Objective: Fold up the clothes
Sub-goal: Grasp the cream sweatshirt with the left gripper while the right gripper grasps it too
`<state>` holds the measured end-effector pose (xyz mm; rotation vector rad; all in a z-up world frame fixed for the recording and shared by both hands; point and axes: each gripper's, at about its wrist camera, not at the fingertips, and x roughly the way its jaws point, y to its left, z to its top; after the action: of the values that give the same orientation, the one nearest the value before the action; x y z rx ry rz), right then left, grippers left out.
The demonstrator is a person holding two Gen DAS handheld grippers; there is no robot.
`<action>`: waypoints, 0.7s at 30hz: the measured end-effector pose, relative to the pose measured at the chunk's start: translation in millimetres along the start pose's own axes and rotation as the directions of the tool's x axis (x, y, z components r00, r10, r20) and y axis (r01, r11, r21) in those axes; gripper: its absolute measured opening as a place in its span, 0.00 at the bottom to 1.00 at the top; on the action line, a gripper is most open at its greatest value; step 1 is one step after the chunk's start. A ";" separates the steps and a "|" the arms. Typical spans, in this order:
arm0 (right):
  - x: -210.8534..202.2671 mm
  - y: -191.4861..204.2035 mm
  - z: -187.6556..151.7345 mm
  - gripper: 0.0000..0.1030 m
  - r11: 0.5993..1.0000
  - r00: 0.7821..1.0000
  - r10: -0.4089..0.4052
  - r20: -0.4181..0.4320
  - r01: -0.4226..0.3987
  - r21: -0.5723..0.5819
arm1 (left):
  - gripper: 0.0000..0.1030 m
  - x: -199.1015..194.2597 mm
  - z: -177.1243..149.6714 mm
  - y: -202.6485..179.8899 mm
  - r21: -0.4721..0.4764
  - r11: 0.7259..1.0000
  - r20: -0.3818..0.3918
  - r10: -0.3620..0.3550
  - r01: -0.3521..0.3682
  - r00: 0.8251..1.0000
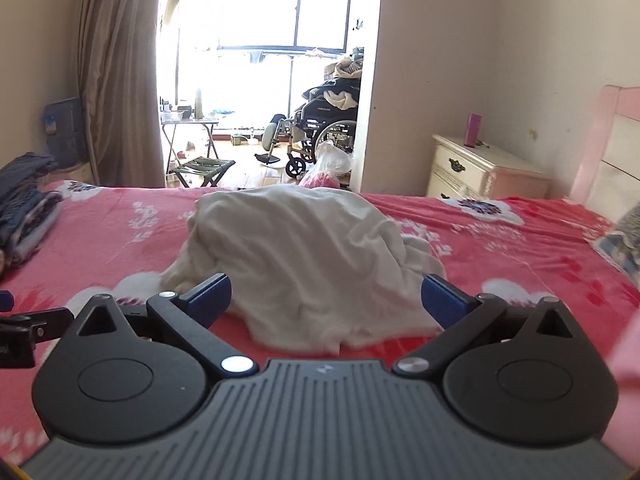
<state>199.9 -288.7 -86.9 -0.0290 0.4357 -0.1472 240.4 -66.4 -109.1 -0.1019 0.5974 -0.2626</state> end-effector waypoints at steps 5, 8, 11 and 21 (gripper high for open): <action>103.0 -22.4 25.5 0.98 0.999 0.999 0.051 -0.012 -0.051 0.005 | 0.89 93.7 42.4 -10.5 -0.022 0.999 -0.015 -0.043 0.043 0.999; 157.9 -30.7 39.4 0.97 0.996 0.995 0.080 -0.055 -0.078 0.029 | 0.87 142.5 68.0 -18.0 -0.003 0.999 -0.026 -0.034 0.034 0.999; 198.4 -30.8 52.0 0.96 0.992 0.988 0.126 -0.090 -0.126 0.013 | 0.83 184.2 83.0 -28.7 0.050 0.999 -0.070 -0.019 0.023 0.997; 245.5 -14.1 59.1 0.49 0.973 0.939 0.231 -0.254 -0.229 0.037 | 0.25 223.6 80.8 -46.7 0.076 0.996 -0.177 0.048 -0.035 0.983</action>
<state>442.9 -339.2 -135.2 0.0482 0.6946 0.0800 453.9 -170.9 -155.9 0.0049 0.7665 -0.2539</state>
